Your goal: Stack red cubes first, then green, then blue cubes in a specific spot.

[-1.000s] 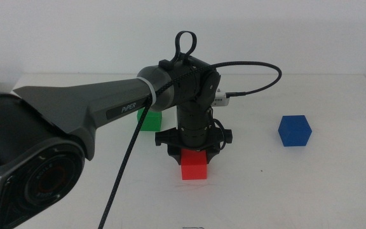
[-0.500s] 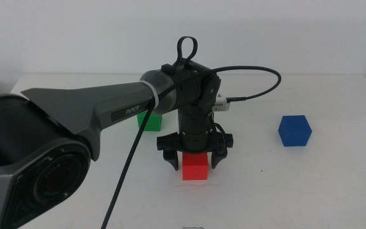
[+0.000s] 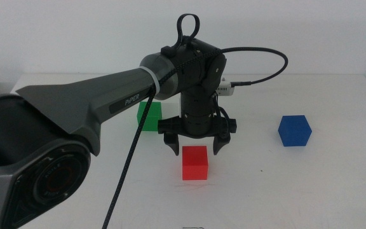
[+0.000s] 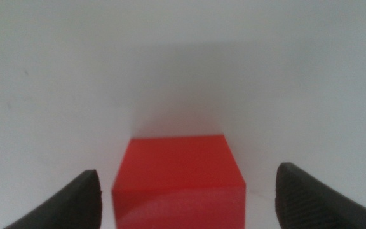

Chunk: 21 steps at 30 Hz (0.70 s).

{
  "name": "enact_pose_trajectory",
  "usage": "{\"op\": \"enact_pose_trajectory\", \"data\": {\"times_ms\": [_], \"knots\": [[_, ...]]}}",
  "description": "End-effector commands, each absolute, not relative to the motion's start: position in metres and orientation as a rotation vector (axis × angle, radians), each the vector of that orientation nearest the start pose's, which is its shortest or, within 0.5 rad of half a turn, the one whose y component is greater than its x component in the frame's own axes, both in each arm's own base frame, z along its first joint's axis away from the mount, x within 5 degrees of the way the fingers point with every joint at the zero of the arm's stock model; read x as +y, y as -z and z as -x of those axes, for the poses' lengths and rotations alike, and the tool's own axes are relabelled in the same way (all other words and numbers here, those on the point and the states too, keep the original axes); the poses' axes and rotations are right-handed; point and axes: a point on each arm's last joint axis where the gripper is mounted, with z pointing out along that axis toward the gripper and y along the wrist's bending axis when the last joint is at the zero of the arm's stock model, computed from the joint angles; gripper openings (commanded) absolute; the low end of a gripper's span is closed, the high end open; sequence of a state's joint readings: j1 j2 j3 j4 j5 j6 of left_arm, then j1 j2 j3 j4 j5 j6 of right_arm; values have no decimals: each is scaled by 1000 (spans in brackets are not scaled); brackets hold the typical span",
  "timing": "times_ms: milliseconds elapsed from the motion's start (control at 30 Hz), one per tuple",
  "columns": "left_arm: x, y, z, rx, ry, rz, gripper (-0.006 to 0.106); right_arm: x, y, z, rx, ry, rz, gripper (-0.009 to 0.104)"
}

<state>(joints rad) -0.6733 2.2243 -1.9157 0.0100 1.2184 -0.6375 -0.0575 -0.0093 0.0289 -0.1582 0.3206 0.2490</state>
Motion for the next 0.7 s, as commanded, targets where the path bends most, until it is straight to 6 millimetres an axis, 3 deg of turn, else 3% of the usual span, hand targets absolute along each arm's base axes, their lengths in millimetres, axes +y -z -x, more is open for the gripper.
{"op": "enact_pose_trajectory", "data": {"times_ms": [0,200,367,533,667], "knots": [[-281,-242,-356,2991,97,-59,94,-7,-189,-53,1701,29,-144,80],[-283,-258,-360,2943,113,-127,94,-7,-189,-53,1701,29,-144,80],[-282,-286,-362,2858,168,-172,94,-7,-189,-53,1701,29,-144,80],[-263,-314,-364,2771,137,-173,94,-7,-189,-53,1701,29,-144,80],[-242,-322,-375,2750,116,-195,94,-7,-189,-53,1701,29,-144,80]]}}
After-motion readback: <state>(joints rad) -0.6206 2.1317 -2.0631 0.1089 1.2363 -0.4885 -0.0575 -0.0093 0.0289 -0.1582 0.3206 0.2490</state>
